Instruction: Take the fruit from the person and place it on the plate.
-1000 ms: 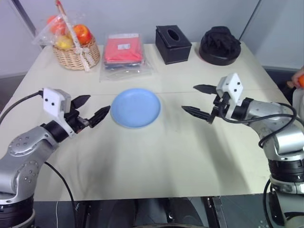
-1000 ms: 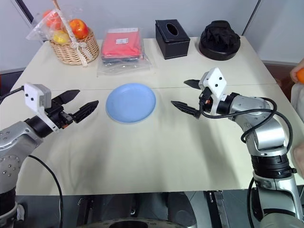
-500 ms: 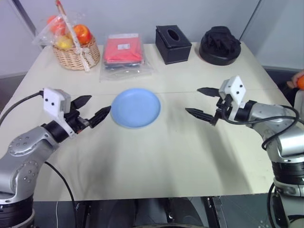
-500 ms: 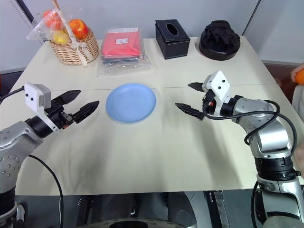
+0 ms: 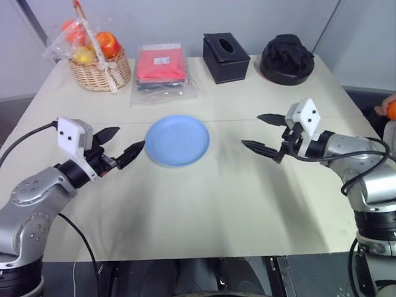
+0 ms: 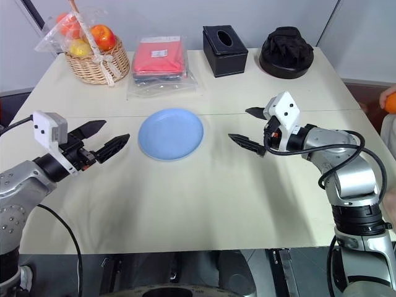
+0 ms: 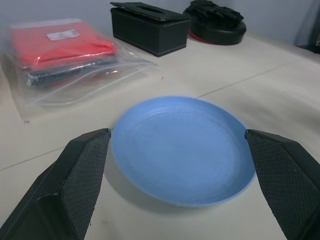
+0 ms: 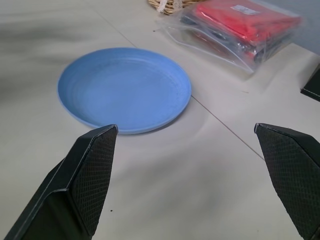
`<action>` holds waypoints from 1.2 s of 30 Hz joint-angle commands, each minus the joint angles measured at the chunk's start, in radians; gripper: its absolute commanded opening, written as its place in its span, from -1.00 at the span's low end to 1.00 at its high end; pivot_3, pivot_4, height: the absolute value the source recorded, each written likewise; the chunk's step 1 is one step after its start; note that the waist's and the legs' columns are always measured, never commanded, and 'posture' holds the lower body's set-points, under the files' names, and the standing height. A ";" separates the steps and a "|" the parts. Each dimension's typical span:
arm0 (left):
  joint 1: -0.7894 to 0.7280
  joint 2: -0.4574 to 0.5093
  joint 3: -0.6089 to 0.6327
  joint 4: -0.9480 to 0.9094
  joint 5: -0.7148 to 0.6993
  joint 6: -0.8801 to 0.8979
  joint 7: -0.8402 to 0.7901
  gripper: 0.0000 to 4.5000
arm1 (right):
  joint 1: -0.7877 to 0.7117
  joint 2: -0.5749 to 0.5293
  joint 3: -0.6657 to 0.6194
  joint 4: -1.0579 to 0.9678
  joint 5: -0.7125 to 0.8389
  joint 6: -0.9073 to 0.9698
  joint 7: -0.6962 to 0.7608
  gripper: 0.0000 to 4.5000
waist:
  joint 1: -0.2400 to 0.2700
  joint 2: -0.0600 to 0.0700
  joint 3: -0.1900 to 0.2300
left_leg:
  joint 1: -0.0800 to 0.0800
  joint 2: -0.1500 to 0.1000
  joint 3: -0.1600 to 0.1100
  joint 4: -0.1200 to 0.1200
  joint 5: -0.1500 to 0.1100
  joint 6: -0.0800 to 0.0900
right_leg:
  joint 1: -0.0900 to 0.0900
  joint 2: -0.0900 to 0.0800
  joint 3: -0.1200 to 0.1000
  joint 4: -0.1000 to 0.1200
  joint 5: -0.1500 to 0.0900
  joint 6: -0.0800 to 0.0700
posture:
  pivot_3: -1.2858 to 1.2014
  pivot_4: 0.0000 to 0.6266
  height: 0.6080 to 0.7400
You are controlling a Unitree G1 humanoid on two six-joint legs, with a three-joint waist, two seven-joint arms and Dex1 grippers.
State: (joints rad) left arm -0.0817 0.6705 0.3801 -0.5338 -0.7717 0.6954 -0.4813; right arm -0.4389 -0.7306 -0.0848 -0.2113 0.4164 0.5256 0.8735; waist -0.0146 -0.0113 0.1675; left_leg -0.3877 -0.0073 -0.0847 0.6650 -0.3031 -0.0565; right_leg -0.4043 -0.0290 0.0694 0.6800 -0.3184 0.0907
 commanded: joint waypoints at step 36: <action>-0.029 0.030 0.009 -0.028 -0.019 0.010 -0.011 1.00 | 0.008 -0.011 -0.062 -0.099 0.066 0.064 -0.055 0.99 | 0.000 0.000 0.000 | 0.000 0.000 0.000 0.000 0.000 0.000 | 0.000 0.000 0.000 0.000 0.000 0.000 | 0.03 -0.52 1.00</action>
State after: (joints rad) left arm -0.0946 0.6874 0.3737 -0.5336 -0.7776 0.7107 -0.4895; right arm -0.4100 -0.7334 -0.1066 -0.2720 0.4592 0.5918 0.8260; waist -0.0145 -0.0113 0.1675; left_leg -0.3877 -0.0073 -0.0847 0.6649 -0.3031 -0.0564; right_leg -0.4043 -0.0290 0.0694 0.6800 -0.3184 0.0907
